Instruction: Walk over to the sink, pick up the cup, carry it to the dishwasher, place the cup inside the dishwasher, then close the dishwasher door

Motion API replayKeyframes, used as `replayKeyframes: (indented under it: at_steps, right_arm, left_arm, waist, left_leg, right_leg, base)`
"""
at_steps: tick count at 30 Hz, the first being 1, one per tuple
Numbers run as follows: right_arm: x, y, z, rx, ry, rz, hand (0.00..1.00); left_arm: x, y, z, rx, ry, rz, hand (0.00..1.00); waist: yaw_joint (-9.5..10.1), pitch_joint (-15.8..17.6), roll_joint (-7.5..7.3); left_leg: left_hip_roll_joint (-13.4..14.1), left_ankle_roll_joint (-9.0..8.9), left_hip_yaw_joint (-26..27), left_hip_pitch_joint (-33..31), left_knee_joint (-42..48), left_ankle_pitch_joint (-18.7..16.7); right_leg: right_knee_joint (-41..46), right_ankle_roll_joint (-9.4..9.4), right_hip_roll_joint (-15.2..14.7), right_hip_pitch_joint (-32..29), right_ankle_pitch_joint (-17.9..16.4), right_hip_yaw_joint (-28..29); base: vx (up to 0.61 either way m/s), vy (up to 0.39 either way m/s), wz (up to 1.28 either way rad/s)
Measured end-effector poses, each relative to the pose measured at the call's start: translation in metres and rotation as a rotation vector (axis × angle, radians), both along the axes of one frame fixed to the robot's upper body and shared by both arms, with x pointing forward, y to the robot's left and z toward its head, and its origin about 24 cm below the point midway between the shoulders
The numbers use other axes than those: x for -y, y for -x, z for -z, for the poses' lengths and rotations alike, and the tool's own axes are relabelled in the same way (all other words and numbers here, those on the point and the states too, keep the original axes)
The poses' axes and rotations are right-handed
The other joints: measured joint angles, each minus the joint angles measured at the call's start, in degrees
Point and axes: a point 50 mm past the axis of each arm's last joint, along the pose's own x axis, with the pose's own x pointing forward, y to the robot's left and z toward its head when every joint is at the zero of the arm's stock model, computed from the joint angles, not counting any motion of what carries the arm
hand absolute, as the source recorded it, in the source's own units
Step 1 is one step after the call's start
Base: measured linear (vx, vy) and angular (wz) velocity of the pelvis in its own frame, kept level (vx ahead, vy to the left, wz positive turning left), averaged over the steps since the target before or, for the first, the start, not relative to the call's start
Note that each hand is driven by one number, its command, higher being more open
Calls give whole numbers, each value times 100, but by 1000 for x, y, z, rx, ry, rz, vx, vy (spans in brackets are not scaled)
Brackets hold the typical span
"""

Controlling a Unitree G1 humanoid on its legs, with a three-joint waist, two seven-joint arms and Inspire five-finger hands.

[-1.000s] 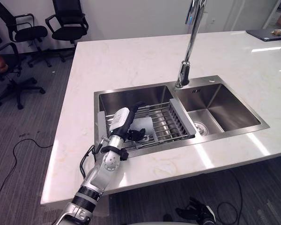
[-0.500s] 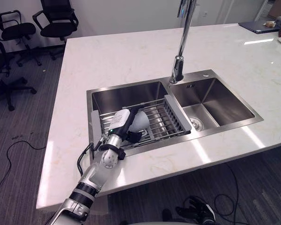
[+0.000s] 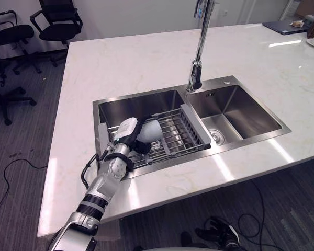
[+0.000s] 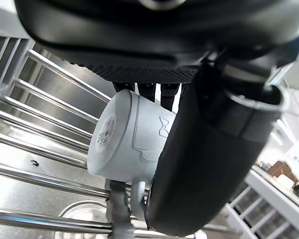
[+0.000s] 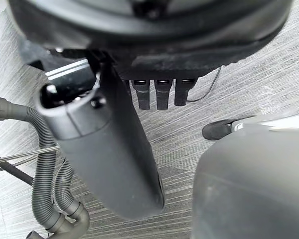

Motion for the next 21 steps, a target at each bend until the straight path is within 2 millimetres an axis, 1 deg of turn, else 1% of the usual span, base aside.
replayKeyframes:
  at_steps: [4, 6, 11, 17, 19, 21]
  right_arm:
    - [-1, -1, 0, 2, -11, -9, 90]
    - [-1, -1, 0, 4, -15, -14, 90]
    - [-1, -1, 0, 3, -17, -27, 90]
    - [-1, -1, 0, 1, -16, -33, 90]
    - [-1, 0, 0, -1, -16, -32, 90]
    - [-1, 0, 0, -1, -16, -31, 90]
  left_arm:
    - [-1, -8, -5, -25, -49, 27, 30]
    - [-2, -12, -11, -18, -117, 55, 30]
    - [-3, -13, -14, -9, -167, 84, 30]
    - [-8, -13, -15, -18, -145, 82, 30]
    - [-7, -12, -16, -17, -122, 86, 30]
    - [-1, -7, -21, 7, -61, 106, 30]
  waist:
    - [-10, 3, 0]
    - [-36, 8, 6]
    - [-70, 11, 9]
    - [-122, 11, 9]
    - [-119, 11, 9]
    - [-112, 12, 9]
  left_leg:
    - [0, 1, -7, 0, 0, 1]
    - [-1, 1, -45, 0, 0, 1]
    - [-1, 1, -165, 3, 0, 1]
    - [0, 1, -200, 7, 9, 1]
    - [0, 1, -216, 8, 9, 1]
    - [0, 1, -249, 8, 11, 2]
  right_leg:
    - [-4, 0, 2, 3, 2, -3]
    - [-25, -3, 4, 9, 19, -2]
    - [-45, -8, 5, 31, 32, -9]
    - [-44, -10, 3, 55, 34, -38]
    - [-43, -10, 2, 69, 34, -57]
    - [-42, -11, 1, 93, 33, -96]
  base:
    - [0, 0, 0]
    - [0, 0, 0]
    - [0, 0, 0]
    - [-12, -10, 2]
    - [-10, -20, 6]
    - [-7, -19, 8]
